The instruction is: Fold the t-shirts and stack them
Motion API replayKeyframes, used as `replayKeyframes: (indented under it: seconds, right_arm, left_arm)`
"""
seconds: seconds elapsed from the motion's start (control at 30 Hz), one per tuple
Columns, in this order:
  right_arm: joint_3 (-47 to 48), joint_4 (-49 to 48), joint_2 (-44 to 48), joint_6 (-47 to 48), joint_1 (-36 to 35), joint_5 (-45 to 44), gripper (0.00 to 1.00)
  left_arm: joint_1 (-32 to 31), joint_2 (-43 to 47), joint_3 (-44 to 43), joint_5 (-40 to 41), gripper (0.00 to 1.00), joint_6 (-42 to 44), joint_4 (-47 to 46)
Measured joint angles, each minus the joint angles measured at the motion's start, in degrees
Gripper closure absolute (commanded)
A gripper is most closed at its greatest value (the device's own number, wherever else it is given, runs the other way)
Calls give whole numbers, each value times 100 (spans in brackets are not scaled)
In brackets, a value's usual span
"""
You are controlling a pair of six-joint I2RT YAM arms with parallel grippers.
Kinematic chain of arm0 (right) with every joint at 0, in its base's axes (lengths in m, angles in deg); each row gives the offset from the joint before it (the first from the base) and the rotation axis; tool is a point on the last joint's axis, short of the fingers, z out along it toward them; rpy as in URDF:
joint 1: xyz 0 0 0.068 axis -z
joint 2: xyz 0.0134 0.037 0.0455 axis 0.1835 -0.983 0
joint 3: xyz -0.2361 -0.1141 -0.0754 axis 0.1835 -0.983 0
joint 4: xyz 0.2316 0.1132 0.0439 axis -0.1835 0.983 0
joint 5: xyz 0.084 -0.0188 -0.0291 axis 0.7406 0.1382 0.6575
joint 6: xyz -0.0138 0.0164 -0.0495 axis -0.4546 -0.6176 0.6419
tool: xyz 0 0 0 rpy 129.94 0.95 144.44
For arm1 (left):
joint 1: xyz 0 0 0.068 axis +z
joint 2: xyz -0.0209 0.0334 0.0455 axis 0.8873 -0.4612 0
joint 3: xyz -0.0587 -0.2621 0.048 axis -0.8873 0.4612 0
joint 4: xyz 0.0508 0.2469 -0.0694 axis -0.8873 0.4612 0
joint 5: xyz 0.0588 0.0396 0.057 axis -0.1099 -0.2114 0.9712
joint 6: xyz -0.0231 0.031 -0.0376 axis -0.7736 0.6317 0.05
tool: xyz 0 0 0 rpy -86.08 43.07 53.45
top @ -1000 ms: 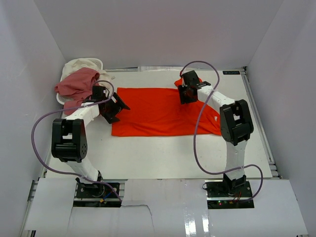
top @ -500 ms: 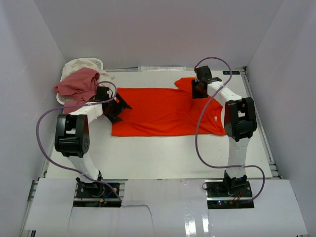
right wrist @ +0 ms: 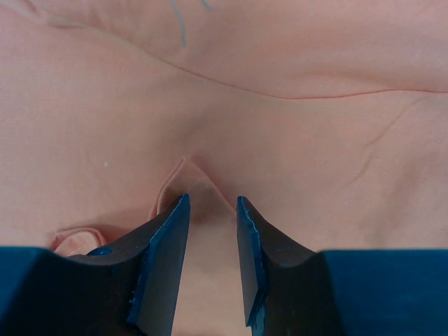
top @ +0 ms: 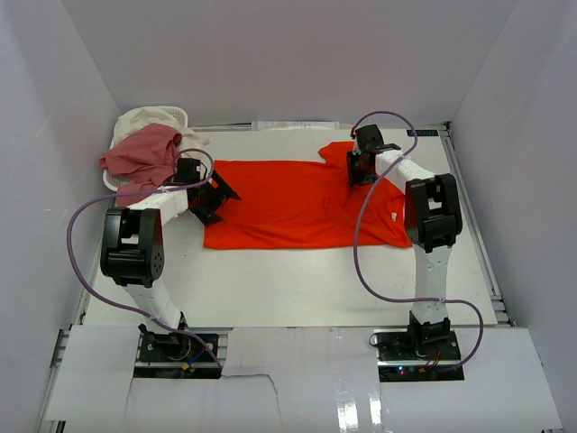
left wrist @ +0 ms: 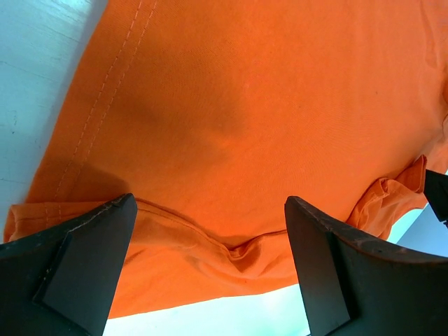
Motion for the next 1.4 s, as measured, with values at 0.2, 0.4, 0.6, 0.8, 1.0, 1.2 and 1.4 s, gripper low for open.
replayKeyframes:
  seconds: [0.2,0.4,0.6,0.8,1.0,1.2,1.4]
  right_arm:
    - [0,-4,-15,31,2,122,66]
    - [9,-24,-129,48,2,168,63]
    - [9,-24,-129,63,2,197,92]
    - [9,-26,-127,70,-4,96,92]
    - [9,4,-85,70,-2,-39,92]
    - [9,140,138,74,92,-186,92]
    - [17,149,343,76,131,-197,92]
  left_arm:
    - [0,0,0,57,2,4,2]
    - [0,0,0,87,2,22,4]
    - [0,0,0,105,2,24,11]
    - [0,0,0,116,2,26,28]
    - [-2,0,0,120,2,39,42]
    - [-46,0,0,164,2,66,44]
    - [-138,-20,0,223,2,63,42]
